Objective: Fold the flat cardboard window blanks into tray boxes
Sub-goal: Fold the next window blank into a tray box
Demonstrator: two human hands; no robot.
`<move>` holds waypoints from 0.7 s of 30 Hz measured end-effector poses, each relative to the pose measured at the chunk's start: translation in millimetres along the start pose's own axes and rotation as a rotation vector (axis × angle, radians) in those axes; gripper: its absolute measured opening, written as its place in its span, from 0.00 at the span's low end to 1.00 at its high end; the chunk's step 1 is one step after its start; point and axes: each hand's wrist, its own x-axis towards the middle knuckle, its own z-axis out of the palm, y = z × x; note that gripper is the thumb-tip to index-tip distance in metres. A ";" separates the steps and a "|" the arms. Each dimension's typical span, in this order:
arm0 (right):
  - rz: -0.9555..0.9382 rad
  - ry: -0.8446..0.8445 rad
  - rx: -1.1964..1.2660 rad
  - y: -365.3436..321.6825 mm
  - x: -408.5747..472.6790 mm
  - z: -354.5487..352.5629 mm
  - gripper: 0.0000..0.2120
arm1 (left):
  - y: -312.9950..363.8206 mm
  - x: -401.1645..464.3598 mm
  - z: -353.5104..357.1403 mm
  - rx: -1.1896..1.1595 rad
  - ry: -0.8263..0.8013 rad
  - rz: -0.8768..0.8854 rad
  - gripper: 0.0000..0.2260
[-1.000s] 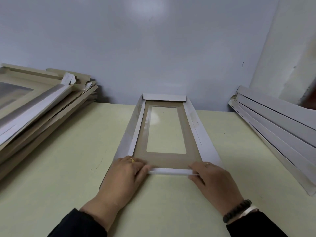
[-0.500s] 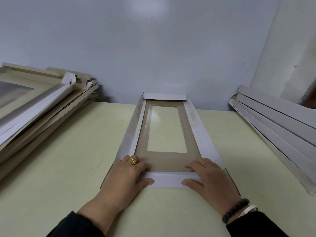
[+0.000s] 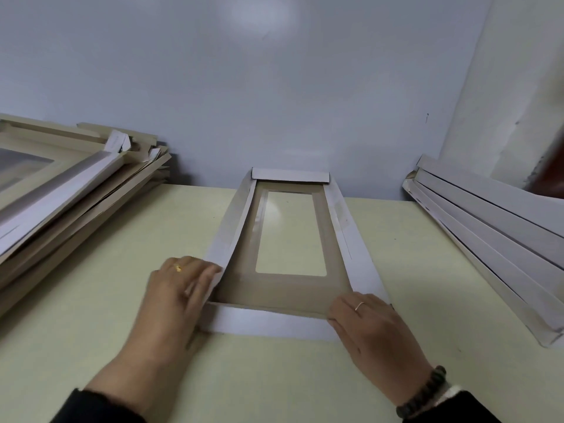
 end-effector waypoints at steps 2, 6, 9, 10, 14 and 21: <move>-0.032 -0.013 0.057 -0.6 -4.8 -6.4 0.09 | -12.6 -2.5 -8.2 -0.099 -0.046 -0.129 0.11; -0.109 -0.042 0.153 -1.9 -15.7 -15.1 0.09 | -23.5 -9.8 -17.2 -0.401 -0.297 -0.329 0.20; -0.149 -0.122 0.109 -6.3 -23.7 -17.0 0.08 | -27.9 -7.7 -16.4 -0.406 -0.361 -0.346 0.19; -0.154 -0.150 0.102 -6.7 -25.8 -16.7 0.08 | -30.9 -6.8 -16.3 -0.438 -0.374 -0.358 0.18; -0.142 -0.219 0.162 -4.0 -27.3 -19.4 0.07 | -40.9 -4.0 -21.8 -0.523 -0.492 -0.336 0.13; -0.044 -0.322 0.307 0.4 -25.5 -27.7 0.07 | -50.0 -5.5 -20.6 -0.647 -0.440 -0.396 0.07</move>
